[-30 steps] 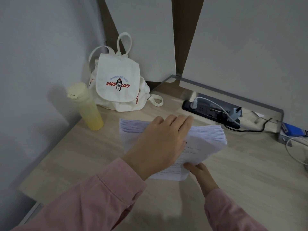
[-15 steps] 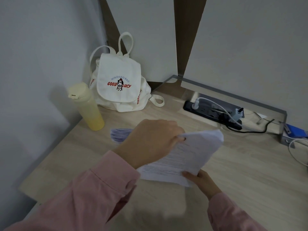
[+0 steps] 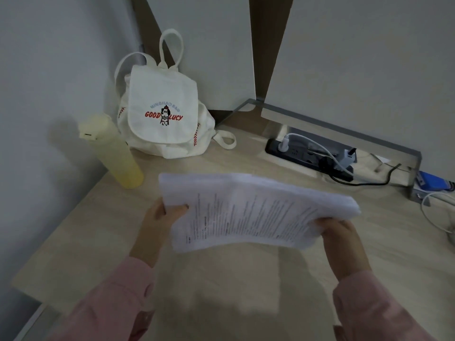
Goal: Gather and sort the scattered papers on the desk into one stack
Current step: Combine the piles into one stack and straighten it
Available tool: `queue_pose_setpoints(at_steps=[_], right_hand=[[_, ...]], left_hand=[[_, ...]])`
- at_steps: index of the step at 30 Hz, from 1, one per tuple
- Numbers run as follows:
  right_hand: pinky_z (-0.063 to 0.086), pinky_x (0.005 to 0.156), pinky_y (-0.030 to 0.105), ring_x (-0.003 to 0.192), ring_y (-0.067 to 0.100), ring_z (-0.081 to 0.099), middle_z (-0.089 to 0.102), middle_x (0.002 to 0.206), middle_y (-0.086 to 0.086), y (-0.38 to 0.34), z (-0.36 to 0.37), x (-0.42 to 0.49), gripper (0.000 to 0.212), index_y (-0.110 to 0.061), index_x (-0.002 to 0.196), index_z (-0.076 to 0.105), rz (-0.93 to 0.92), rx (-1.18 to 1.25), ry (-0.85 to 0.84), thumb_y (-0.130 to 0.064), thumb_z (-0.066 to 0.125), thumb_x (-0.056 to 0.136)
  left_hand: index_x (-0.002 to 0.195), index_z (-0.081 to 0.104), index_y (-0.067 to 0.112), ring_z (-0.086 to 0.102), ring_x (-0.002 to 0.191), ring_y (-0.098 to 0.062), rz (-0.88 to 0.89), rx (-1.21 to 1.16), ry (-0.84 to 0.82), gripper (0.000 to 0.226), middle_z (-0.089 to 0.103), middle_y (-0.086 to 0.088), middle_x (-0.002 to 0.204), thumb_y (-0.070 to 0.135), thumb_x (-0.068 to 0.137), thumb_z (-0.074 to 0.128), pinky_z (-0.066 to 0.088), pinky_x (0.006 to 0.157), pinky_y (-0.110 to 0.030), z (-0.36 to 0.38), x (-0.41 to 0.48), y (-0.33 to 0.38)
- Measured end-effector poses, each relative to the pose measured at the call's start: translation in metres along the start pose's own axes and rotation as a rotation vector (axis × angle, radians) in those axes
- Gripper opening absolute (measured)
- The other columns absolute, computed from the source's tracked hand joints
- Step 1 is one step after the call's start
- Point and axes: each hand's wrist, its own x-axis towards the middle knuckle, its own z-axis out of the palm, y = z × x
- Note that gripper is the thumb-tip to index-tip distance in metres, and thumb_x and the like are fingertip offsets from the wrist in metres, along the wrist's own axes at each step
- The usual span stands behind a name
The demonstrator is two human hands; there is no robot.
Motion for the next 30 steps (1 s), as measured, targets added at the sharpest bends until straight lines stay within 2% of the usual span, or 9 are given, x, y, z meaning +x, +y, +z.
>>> queue_pose_setpoints(at_steps=[2, 5, 8, 11, 13, 16, 20, 25, 30], right_hand=[[0.051, 0.063, 0.013, 0.072, 0.001, 0.065, 0.072, 0.075, -0.006, 0.016, 0.001, -0.001, 0.034, -0.005, 0.095, 0.064, 0.053, -0.060, 0.010, 0.014, 0.040, 0.081], [0.048, 0.070, 0.027, 0.084, 0.019, 0.060, 0.067, 0.086, 0.001, 0.035, 0.004, -0.004, 0.031, -0.004, 0.101, 0.062, 0.157, -0.058, -0.019, 0.012, 0.044, 0.082], [0.045, 0.069, 0.028, 0.079, 0.018, 0.058, 0.065, 0.085, 0.004, 0.033, 0.004, -0.004, 0.032, -0.011, 0.086, 0.063, 0.179, -0.017, -0.003, 0.013, 0.043, 0.081], [0.048, 0.065, 0.021, 0.071, 0.008, 0.062, 0.069, 0.073, -0.003, 0.030, -0.005, -0.002, 0.033, -0.009, 0.082, 0.063, 0.140, -0.007, -0.008, 0.016, 0.041, 0.080], [0.047, 0.070, 0.024, 0.076, 0.014, 0.060, 0.068, 0.074, -0.002, 0.036, -0.007, -0.001, 0.032, -0.008, 0.082, 0.063, 0.158, -0.047, -0.023, 0.016, 0.042, 0.079], [0.043, 0.072, 0.033, 0.082, 0.025, 0.057, 0.068, 0.075, 0.002, 0.046, -0.006, 0.002, 0.031, -0.011, 0.079, 0.064, 0.258, -0.070, -0.048, 0.014, 0.046, 0.079], [0.044, 0.074, 0.031, 0.076, 0.015, 0.063, 0.072, 0.065, -0.008, 0.043, -0.013, 0.004, 0.031, -0.009, 0.080, 0.065, 0.238, -0.020, -0.052, 0.015, 0.046, 0.078], [0.044, 0.080, 0.038, 0.098, 0.033, 0.059, 0.068, 0.090, 0.004, 0.053, -0.015, 0.004, 0.032, -0.014, 0.090, 0.065, 0.294, -0.119, -0.096, -0.013, 0.059, 0.058], [0.053, 0.083, 0.039, 0.099, 0.028, 0.066, 0.072, 0.107, 0.007, 0.038, -0.020, 0.012, 0.059, -0.018, 0.101, 0.067, 0.370, -0.121, -0.288, -0.036, 0.079, 0.045]], left_hand=[[0.091, 0.060, 0.011, 0.058, 0.075, -0.013, -0.065, 0.066, 0.026, 0.021, 0.061, 0.005, 0.079, 0.009, 0.070, 0.066, 0.049, 0.064, -0.017, 0.002, 0.001, -0.020], [0.101, 0.058, 0.016, 0.056, 0.083, -0.007, -0.156, 0.041, 0.003, 0.025, 0.061, 0.006, 0.089, -0.002, 0.084, 0.059, 0.044, 0.076, -0.026, 0.010, -0.001, -0.038], [0.091, 0.060, 0.024, 0.060, 0.081, -0.007, -0.086, 0.080, 0.024, 0.032, 0.063, 0.010, 0.085, -0.007, 0.084, 0.055, 0.044, 0.072, -0.023, 0.009, 0.000, -0.036], [0.082, 0.059, 0.025, 0.062, 0.066, 0.010, -0.063, 0.086, -0.002, 0.029, 0.069, 0.020, 0.064, -0.003, 0.079, 0.062, 0.046, 0.062, -0.010, 0.002, 0.004, -0.035], [0.085, 0.058, 0.020, 0.062, 0.066, 0.005, -0.129, 0.090, -0.023, 0.026, 0.065, 0.023, 0.061, -0.004, 0.076, 0.067, 0.046, 0.055, -0.008, 0.002, 0.006, -0.041], [0.094, 0.058, 0.012, 0.056, 0.082, -0.016, -0.264, 0.081, -0.046, 0.022, 0.059, 0.009, 0.080, -0.002, 0.078, 0.065, 0.043, 0.070, -0.025, 0.005, 0.009, -0.043], [0.077, 0.060, 0.023, 0.062, 0.071, 0.000, -0.237, 0.074, -0.068, 0.017, 0.068, 0.017, 0.066, 0.012, 0.063, 0.062, 0.045, 0.066, -0.018, 0.003, 0.012, -0.041], [0.121, 0.049, 0.010, 0.045, 0.088, -0.011, -0.388, 0.291, -0.101, 0.037, 0.050, 0.001, 0.114, 0.000, 0.087, 0.058, 0.029, 0.077, -0.022, 0.006, 0.021, -0.058], [0.082, 0.066, 0.021, 0.062, 0.082, -0.011, -0.352, 0.136, -0.252, 0.027, 0.072, 0.012, 0.073, 0.023, 0.056, 0.073, 0.048, 0.066, -0.022, -0.012, 0.033, -0.042]])
